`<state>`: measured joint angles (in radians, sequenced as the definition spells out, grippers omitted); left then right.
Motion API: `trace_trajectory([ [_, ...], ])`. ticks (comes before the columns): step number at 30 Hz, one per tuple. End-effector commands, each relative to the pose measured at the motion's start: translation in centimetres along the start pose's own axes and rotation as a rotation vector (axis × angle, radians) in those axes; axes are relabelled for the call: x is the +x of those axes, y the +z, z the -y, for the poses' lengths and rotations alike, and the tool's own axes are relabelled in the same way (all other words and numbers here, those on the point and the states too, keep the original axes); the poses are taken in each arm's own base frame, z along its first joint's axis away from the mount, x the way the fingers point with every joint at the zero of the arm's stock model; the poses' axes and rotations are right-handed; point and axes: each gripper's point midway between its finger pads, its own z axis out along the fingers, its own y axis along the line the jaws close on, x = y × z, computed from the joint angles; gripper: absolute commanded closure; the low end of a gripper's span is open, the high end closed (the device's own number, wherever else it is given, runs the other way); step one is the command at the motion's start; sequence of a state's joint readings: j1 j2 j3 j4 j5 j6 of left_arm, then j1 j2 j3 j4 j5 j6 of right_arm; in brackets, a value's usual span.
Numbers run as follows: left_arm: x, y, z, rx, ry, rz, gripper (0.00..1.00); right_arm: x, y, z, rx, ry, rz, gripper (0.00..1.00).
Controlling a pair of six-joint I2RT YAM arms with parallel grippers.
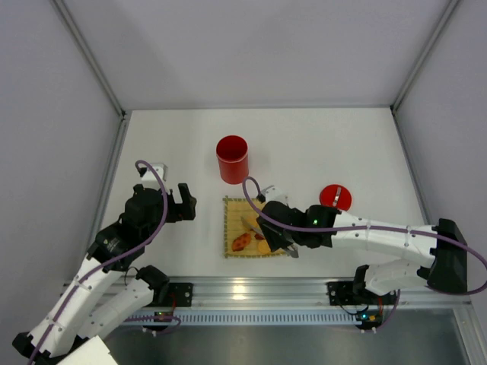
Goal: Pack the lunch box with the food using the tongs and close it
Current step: Pick up the fake food from the plate.
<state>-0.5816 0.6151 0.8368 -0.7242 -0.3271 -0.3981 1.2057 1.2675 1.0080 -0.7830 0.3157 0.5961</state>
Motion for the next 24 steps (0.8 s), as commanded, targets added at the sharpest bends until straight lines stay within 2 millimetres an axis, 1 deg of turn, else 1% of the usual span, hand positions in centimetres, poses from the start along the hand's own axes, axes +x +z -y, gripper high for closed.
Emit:
trace_trajectory([
  [1,-0.7,0.1,0.4,0.014,-0.017,0.034,0.01,-2.0,0.3,-1.8,-0.018,0.041,0.088,0.50],
  [6,-0.7,0.1,0.4,0.014,-0.017,0.034,0.01,-1.9,0.7,-2.2,-0.015,0.037,0.082,0.51],
  [13,-0.7,0.1,0.4,0.014,-0.017,0.034,0.01,-1.5,0.8,-2.1,-0.005,0.036,0.072,0.53],
  [24,-0.7,0.1,0.4,0.014,-0.018,0.035,0.01,0.0,1.3,-2.2,-0.019,0.028,0.039,0.54],
])
